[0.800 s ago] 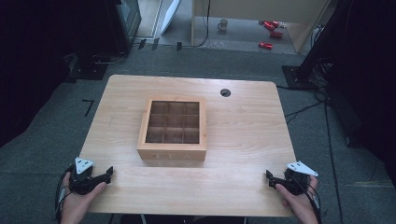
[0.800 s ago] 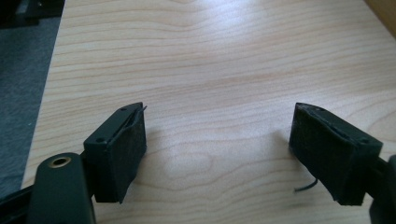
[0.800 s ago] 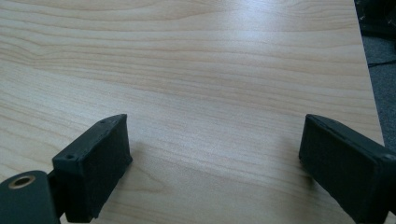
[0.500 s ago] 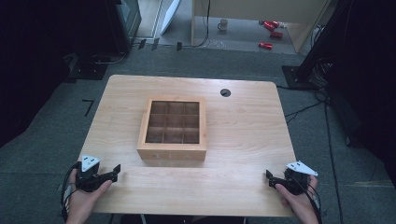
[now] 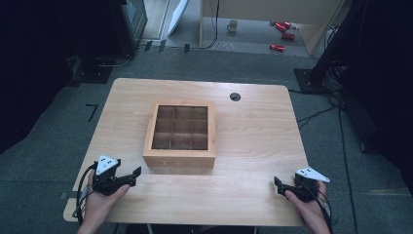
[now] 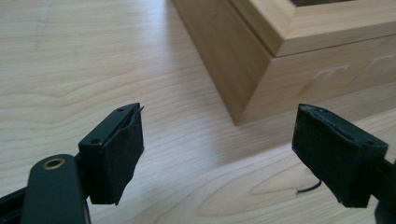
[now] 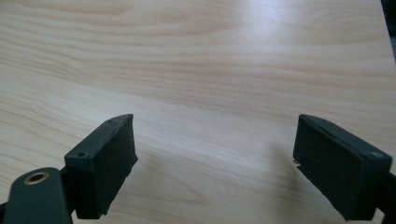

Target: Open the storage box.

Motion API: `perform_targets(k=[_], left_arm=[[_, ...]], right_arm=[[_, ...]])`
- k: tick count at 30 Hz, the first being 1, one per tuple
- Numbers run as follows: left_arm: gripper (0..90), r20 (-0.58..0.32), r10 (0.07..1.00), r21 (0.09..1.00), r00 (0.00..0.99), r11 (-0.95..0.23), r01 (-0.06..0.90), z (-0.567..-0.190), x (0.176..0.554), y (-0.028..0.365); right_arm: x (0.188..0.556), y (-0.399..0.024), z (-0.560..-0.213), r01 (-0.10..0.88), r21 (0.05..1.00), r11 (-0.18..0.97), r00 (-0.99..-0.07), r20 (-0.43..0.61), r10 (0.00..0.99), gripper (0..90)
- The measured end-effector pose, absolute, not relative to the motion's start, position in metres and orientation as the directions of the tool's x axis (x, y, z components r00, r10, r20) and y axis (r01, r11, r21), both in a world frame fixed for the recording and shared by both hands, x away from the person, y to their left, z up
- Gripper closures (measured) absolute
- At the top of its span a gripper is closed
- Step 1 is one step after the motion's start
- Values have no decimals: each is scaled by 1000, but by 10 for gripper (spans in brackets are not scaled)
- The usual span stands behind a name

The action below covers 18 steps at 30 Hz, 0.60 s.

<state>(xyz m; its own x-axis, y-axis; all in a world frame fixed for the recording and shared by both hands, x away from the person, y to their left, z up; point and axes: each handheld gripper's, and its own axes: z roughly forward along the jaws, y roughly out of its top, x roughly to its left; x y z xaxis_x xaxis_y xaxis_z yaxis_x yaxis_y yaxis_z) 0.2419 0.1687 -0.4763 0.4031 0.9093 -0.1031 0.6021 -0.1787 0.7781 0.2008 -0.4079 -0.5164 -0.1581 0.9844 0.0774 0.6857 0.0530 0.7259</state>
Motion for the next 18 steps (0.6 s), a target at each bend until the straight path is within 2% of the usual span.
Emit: perform_targets(k=[4,5,9,14,18], left_arm=[[187,-106,896,785,431,-191,589,-473,245,161],[224,-101,896,786,433,-195,587,-473,246,159],[246,-107,884,787,455,-204,583,-473,251,152],[353,-117,865,790,489,-217,574,-471,256,144],[396,-123,853,792,507,-224,569,-469,259,139]], right_arm=[[204,-395,-506,663,747,48,-176,92,980,129],[207,-387,-500,652,757,43,-185,105,977,129],[212,-373,-492,637,769,47,-205,110,972,129],[225,-347,-476,616,786,62,-243,115,963,131],[231,-336,-472,611,788,70,-257,114,960,131]])
